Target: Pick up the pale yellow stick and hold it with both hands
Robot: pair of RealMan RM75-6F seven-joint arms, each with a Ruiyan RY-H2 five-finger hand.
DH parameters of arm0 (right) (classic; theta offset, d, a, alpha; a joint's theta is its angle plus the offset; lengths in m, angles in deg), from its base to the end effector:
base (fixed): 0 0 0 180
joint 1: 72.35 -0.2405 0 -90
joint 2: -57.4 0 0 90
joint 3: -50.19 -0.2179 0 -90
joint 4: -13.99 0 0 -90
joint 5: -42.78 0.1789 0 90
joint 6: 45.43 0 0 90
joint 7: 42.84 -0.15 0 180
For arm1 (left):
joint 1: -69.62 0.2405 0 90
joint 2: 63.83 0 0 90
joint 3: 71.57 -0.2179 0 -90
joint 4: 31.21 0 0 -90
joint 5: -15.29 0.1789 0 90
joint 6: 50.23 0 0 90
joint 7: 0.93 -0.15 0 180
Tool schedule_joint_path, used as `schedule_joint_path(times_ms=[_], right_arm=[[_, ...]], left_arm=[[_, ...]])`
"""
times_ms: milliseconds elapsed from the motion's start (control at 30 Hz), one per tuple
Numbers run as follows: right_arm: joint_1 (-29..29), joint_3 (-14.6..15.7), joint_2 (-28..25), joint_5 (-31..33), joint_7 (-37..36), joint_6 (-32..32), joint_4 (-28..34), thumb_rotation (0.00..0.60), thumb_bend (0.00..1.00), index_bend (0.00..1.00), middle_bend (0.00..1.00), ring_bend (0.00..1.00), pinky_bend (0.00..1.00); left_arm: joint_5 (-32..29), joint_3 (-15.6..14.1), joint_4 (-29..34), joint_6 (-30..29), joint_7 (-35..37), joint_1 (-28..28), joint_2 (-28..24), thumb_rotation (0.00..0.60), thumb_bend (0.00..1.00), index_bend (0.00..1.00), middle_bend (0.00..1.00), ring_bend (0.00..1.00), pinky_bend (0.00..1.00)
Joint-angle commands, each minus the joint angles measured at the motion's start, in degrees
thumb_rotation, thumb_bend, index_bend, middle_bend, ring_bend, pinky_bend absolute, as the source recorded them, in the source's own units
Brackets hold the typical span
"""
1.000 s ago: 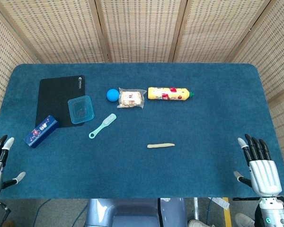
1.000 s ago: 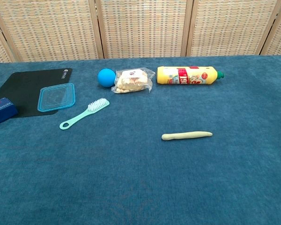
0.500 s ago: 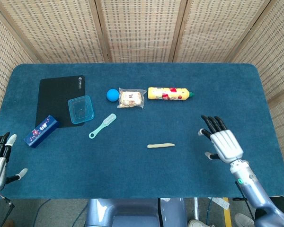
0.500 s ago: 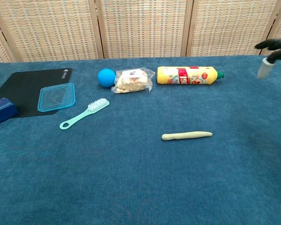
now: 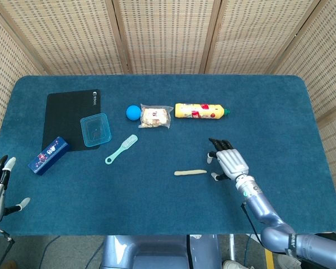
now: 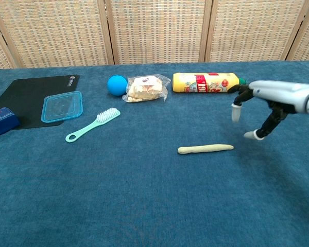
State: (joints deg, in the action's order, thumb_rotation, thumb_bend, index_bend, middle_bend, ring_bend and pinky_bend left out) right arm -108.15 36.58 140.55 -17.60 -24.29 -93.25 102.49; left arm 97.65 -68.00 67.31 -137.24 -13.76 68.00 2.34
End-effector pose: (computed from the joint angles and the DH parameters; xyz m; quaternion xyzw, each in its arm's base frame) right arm -0.1563 -0.3092 0.0281 0.7188 -0.4522 0.3297 0.4126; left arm -0.2593 0.1673 0.1625 -0.5756 -0.3847 -0.3461 0.6331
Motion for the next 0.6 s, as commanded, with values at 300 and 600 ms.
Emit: schedule_joint_path(times_ms=[300, 600], right_arm=[[-4.0, 2.1, 8.4, 4.8, 4.6, -0.6, -7.1, 0.600, 0.45, 0.48, 0.00, 0.00, 0.00], [-5.1, 2.6, 10.4, 6.8, 5.5, -1.0, -8.8, 0.600, 0.46, 0.50, 0.00, 0.00, 0.00]], left_arm=[[-0.6, -0.1, -0.3, 0.4, -1.2, -0.3, 0.7, 0.600, 0.00, 0.00, 0.00, 0.00, 0.00], [-1.0, -0.1, -0.4, 0.3, -1.3, -0.3, 0.8, 0.600, 0.00, 0.00, 0.00, 0.00, 0.00]])
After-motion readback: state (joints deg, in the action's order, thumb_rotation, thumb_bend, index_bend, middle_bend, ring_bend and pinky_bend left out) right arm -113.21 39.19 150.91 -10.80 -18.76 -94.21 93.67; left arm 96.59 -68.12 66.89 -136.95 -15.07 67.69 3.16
